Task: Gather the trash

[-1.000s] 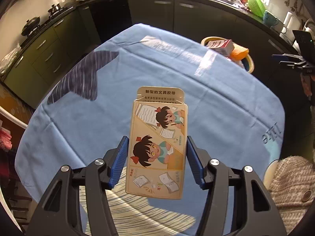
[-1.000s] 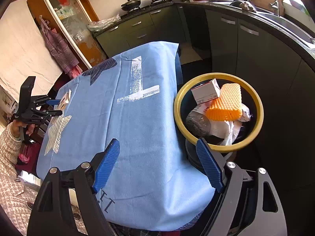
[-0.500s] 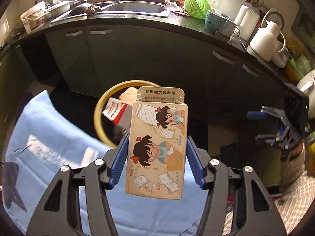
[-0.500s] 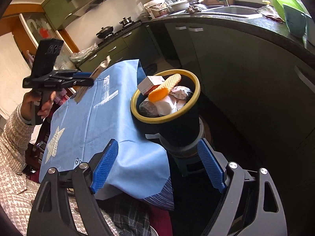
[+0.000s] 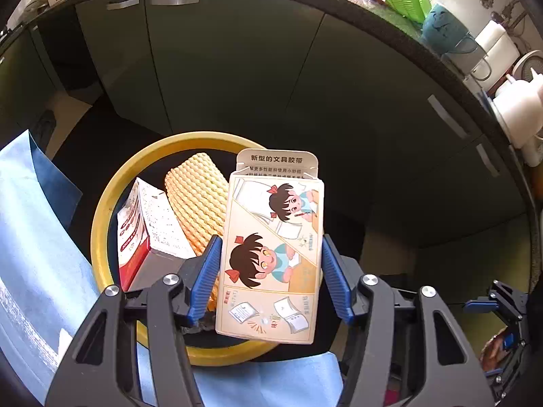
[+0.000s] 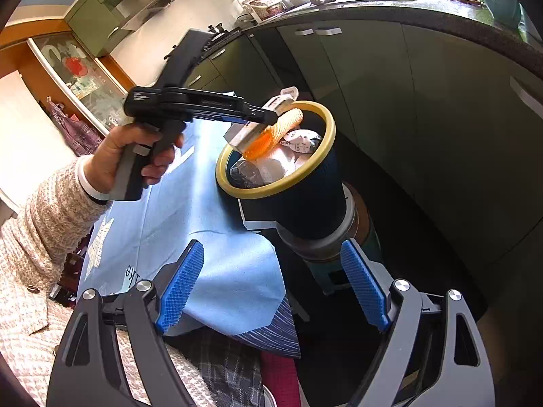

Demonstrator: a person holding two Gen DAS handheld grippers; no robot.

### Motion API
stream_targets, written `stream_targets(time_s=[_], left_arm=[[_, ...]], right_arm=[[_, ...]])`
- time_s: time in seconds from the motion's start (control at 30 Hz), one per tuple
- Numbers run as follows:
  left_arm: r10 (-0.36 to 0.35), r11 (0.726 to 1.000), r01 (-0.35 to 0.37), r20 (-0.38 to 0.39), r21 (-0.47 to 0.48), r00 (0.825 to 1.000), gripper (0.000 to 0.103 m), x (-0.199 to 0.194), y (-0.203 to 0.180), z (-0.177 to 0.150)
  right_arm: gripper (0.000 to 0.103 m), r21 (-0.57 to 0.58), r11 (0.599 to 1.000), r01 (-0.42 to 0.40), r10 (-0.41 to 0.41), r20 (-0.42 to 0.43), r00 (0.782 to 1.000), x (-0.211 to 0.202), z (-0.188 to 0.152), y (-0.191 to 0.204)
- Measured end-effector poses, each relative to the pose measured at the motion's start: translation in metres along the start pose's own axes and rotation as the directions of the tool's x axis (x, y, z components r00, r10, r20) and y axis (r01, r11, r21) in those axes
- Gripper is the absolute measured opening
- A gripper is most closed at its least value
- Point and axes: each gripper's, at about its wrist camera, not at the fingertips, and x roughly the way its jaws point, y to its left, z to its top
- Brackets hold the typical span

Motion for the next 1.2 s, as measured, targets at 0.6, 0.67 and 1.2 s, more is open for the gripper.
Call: stream_targets(time_s=[0.6,0.67,1.2], left_arm=[[0.170,0.985,-0.168,-0.050,0.041,0.984,0.082,0.045,-0.030,-0.009],[0.148,0.989,-0.148,-0.006,0.014,0.989,0.082,0.028,-0.023,-0.009],[0.278,0.960,-0.239,0.431,-0.145,0.858,0.096,-0.200,0.007,-0.140]], right_arm=[[0.085,-0.021,0.999,-0.026,0.026,0.003,1.000,0.000,-0.002,0.018],[0.085,-0.029,0.999,-0.033,0.034,0.007,0.999,0.000,-0.001,0.022],[0.090,-0.130,0.990,-0.048,0.047,-0.008,0.999,0.028,-0.001,0.069]])
